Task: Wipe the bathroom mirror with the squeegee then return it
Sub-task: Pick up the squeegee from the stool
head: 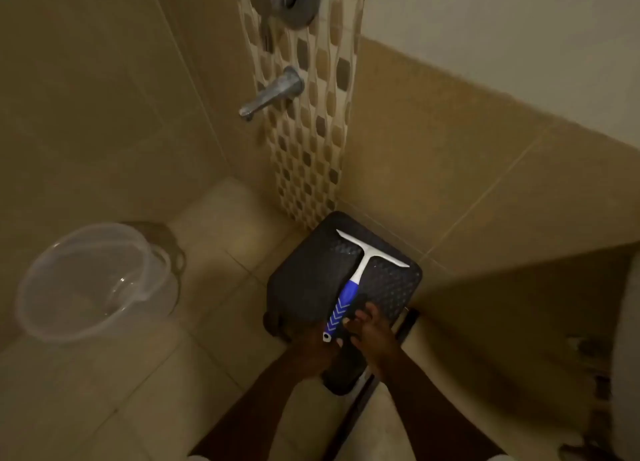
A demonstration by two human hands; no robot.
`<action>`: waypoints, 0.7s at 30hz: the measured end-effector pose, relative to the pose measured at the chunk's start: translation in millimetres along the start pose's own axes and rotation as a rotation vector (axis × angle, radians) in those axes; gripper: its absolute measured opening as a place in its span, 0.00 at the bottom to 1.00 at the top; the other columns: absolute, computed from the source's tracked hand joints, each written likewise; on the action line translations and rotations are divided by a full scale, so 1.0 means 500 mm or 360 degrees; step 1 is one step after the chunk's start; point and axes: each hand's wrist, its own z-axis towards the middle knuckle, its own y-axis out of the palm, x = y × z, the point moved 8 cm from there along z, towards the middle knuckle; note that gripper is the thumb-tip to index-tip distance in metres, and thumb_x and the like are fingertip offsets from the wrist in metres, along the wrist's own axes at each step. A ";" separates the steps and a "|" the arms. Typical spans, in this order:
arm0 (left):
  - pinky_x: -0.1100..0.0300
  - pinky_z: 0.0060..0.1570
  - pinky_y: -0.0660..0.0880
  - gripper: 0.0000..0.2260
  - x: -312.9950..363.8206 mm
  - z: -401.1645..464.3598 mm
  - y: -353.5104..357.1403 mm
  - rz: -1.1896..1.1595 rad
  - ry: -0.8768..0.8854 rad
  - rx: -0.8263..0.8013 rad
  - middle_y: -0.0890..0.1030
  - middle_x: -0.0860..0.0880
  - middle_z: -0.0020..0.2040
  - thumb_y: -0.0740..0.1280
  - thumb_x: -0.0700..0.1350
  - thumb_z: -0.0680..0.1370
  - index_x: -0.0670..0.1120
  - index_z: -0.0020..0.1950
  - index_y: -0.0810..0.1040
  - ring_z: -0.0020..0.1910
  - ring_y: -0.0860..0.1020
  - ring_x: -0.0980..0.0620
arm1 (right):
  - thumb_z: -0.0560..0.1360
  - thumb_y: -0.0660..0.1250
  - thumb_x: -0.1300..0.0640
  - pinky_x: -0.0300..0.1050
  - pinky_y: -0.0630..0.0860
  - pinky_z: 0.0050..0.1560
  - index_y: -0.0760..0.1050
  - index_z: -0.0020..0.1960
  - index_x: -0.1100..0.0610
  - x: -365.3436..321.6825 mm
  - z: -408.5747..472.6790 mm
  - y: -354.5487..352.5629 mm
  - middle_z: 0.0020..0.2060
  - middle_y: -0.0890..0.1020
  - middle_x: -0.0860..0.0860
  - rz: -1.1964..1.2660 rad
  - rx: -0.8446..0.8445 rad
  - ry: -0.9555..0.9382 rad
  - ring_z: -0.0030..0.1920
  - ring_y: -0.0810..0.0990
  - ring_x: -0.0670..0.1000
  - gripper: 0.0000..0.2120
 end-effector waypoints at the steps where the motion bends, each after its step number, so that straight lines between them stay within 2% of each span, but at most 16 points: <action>1: 0.50 0.71 0.63 0.26 0.006 0.005 -0.005 0.0027 0.0031 0.0053 0.66 0.45 0.71 0.66 0.41 0.77 0.42 0.73 0.61 0.71 0.66 0.46 | 0.73 0.66 0.69 0.54 0.68 0.64 0.54 0.75 0.54 -0.011 0.004 0.002 0.71 0.67 0.57 0.0044 0.0020 -0.0032 0.67 0.69 0.57 0.35; 6: 0.48 0.70 0.64 0.26 -0.048 0.027 0.014 -0.0016 -0.0096 0.0032 0.67 0.46 0.71 0.65 0.41 0.77 0.45 0.73 0.60 0.69 0.67 0.46 | 0.74 0.67 0.64 0.54 0.69 0.62 0.56 0.74 0.54 0.014 0.062 0.018 0.65 0.74 0.58 0.0151 0.0040 0.0018 0.58 0.74 0.55 0.33; 8: 0.53 0.68 0.65 0.25 -0.049 0.032 0.017 0.0019 -0.0060 0.0047 0.70 0.48 0.68 0.65 0.40 0.76 0.46 0.72 0.62 0.67 0.69 0.46 | 0.75 0.66 0.61 0.53 0.70 0.58 0.57 0.74 0.54 0.021 0.072 0.021 0.61 0.75 0.57 0.0189 0.0025 0.0041 0.55 0.74 0.54 0.31; 10: 0.57 0.64 0.66 0.23 -0.054 0.035 0.014 0.0068 -0.0012 0.0093 0.72 0.47 0.65 0.64 0.39 0.76 0.45 0.70 0.64 0.65 0.71 0.46 | 0.76 0.65 0.57 0.54 0.72 0.56 0.61 0.71 0.53 0.034 0.082 0.025 0.59 0.76 0.57 0.0199 0.0012 0.0088 0.53 0.75 0.52 0.26; 13: 0.53 0.66 0.68 0.20 -0.055 0.036 0.013 0.0048 0.0019 0.0158 0.74 0.43 0.65 0.64 0.39 0.77 0.43 0.69 0.67 0.64 0.72 0.45 | 0.76 0.64 0.53 0.50 0.73 0.48 0.70 0.61 0.51 0.042 0.093 0.036 0.56 0.79 0.55 0.0170 -0.0046 0.0105 0.50 0.78 0.50 0.14; 15: 0.49 0.66 0.69 0.18 -0.049 0.036 0.005 0.0003 0.0023 0.0222 0.75 0.42 0.63 0.65 0.38 0.77 0.42 0.67 0.69 0.63 0.73 0.44 | 0.76 0.65 0.52 0.50 0.74 0.47 0.71 0.61 0.53 0.041 0.100 0.036 0.57 0.79 0.56 0.0115 -0.0036 0.0084 0.53 0.79 0.54 0.15; 18: 0.53 0.60 0.72 0.14 -0.035 0.035 -0.006 0.0016 0.0007 0.0305 0.77 0.41 0.59 0.64 0.38 0.77 0.41 0.63 0.73 0.58 0.76 0.45 | 0.76 0.66 0.54 0.51 0.75 0.49 0.72 0.61 0.55 0.036 0.098 0.028 0.56 0.79 0.58 0.0060 0.0020 0.0045 0.56 0.78 0.58 0.15; 21: 0.54 0.54 0.75 0.10 -0.021 0.033 -0.016 0.0015 -0.0092 0.0331 0.81 0.41 0.53 0.64 0.39 0.77 0.40 0.57 0.77 0.53 0.79 0.44 | 0.76 0.65 0.57 0.48 0.75 0.43 0.73 0.59 0.57 0.014 0.087 0.022 0.52 0.80 0.57 0.0086 0.0062 0.0037 0.48 0.79 0.54 0.12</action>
